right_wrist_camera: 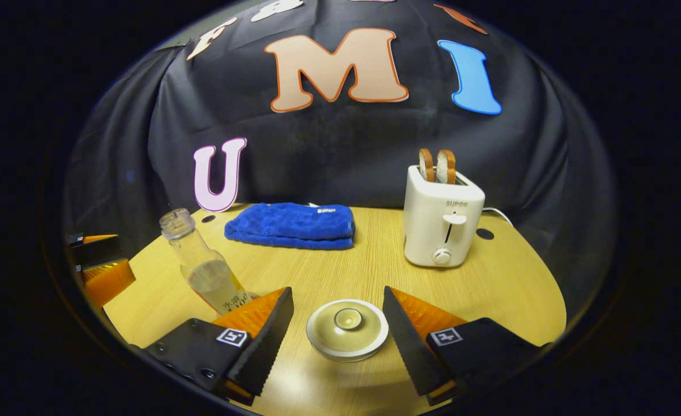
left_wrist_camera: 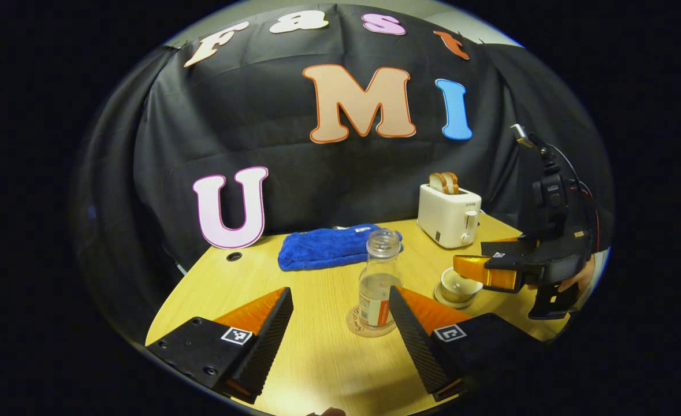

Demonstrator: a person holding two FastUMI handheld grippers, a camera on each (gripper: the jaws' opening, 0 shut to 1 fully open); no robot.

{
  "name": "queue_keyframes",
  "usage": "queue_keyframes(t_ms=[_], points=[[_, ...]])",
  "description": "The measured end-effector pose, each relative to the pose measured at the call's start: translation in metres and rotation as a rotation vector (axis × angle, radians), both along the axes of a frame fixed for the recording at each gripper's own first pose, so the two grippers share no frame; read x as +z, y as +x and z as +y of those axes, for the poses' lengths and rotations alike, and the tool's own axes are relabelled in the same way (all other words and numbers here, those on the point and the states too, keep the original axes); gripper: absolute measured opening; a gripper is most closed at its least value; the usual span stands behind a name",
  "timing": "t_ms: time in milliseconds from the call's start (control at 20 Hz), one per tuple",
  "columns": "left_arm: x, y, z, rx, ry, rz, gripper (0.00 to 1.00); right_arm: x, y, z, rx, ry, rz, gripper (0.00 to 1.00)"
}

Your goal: Open the teacup lid with one hand, grasp the water bottle and pour water into the teacup with the other hand; after pouring, place the water bottle on the coaster and then close the teacup lid.

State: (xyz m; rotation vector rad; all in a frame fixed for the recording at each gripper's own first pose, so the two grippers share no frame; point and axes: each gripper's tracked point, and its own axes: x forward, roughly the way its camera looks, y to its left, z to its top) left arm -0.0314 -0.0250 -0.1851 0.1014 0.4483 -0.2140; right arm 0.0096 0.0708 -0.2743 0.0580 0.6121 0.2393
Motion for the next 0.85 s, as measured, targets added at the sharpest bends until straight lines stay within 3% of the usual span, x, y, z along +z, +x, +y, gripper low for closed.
queue_keyframes(t_ms=[300,500,550,850], points=[[0.041,0.019,0.002,0.032,-0.041,-0.098,0.97,0.079,-0.003,-0.007,-0.043,0.022,-0.175,0.96],[0.069,0.022,0.005,0.048,-0.035,-0.170,1.00,0.132,-0.007,-0.016,-0.050,-0.018,-0.321,0.96],[0.076,0.022,0.006,0.058,-0.038,-0.187,0.96,0.143,-0.010,-0.016,-0.050,-0.020,-0.347,0.95],[0.099,0.017,0.013,0.108,-0.028,-0.259,0.97,0.166,-0.027,-0.017,-0.059,0.002,-0.376,0.95]])
